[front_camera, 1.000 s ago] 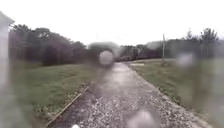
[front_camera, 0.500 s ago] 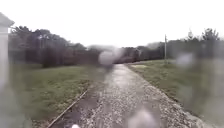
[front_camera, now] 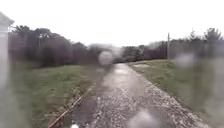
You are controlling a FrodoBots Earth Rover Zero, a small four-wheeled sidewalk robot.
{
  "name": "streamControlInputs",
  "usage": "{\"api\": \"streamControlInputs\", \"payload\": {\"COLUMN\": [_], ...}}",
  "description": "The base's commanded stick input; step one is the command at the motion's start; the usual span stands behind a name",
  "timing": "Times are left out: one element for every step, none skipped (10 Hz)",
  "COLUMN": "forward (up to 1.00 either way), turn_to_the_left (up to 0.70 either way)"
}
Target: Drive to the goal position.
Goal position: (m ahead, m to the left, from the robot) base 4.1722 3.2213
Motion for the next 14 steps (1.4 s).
{"api": "streamControlInputs", "payload": {"forward": [0.7, 0.7, 0.7, 0.7, 0.7, 0.7, 0.7, 0.7, 0.7, 0.7, 0.7, 0.7, 0.7, 0.7], "turn_to_the_left": [0.0, 0.0, 0.0, 0.0, 0.0, 0.0, 0.0, 0.0, 0.0, 0.0, 0.0, 0.0, 0.0, 0.0]}}
